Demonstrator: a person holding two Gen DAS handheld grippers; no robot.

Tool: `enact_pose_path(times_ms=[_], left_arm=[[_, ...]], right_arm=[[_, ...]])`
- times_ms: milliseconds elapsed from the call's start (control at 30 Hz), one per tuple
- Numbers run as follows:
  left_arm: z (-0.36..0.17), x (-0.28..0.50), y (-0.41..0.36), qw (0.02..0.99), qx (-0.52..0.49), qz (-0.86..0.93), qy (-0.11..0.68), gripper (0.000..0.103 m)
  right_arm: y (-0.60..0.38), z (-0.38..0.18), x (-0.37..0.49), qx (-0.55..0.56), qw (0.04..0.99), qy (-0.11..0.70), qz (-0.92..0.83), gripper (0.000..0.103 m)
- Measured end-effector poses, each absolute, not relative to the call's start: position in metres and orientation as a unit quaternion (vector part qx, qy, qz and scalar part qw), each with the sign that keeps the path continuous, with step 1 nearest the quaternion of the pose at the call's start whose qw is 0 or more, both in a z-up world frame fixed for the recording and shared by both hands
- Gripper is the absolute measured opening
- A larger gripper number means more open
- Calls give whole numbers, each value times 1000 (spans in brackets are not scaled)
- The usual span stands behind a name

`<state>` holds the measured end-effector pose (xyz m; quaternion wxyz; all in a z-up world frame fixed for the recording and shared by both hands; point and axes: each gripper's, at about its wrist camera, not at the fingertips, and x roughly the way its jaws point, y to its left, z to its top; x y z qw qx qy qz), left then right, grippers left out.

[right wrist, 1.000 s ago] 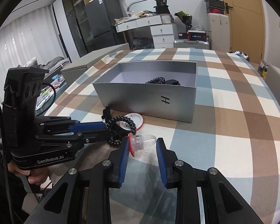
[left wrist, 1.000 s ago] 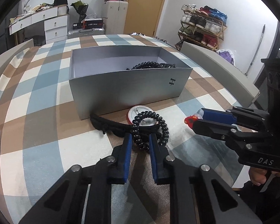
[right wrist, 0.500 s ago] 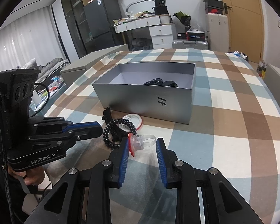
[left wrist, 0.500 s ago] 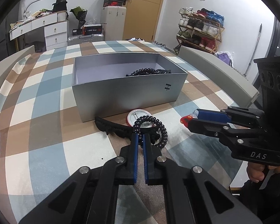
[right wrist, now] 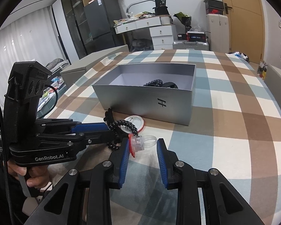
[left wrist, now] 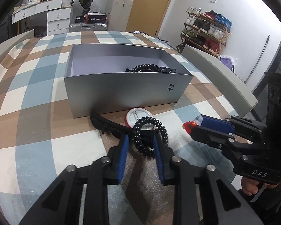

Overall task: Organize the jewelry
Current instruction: 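Grasp the black bead bracelet with the left gripper while the right gripper holds the clear item, then carry the clear item and bead bracelet into the grey box and open both grippers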

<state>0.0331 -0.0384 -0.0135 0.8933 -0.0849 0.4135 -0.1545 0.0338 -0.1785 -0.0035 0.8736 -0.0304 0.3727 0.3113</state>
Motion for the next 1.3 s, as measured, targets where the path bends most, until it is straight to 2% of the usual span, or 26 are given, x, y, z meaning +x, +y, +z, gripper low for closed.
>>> enact_pose_path(times_ms=[200,300,333,800,1300], left_arm=[[-17,33,-44,896,-66,-133,419,24],[-16,32,-43,897,-67,-142,413,7],[-16,31,-44,898,-65,-144,410,5],[8,21,-33,923,-60,-132,356,5],[42,50,-11,952,-57,-85,288,5]], right_arm=[[-178,-4,34,-30,874,372,313,28],[-178,-4,35,-30,873,373,312,28],[-178,-4,35,-31,874,372,312,28],[-182,5,35,-17,883,352,310,28],[-187,64,68,37,903,300,306,28]])
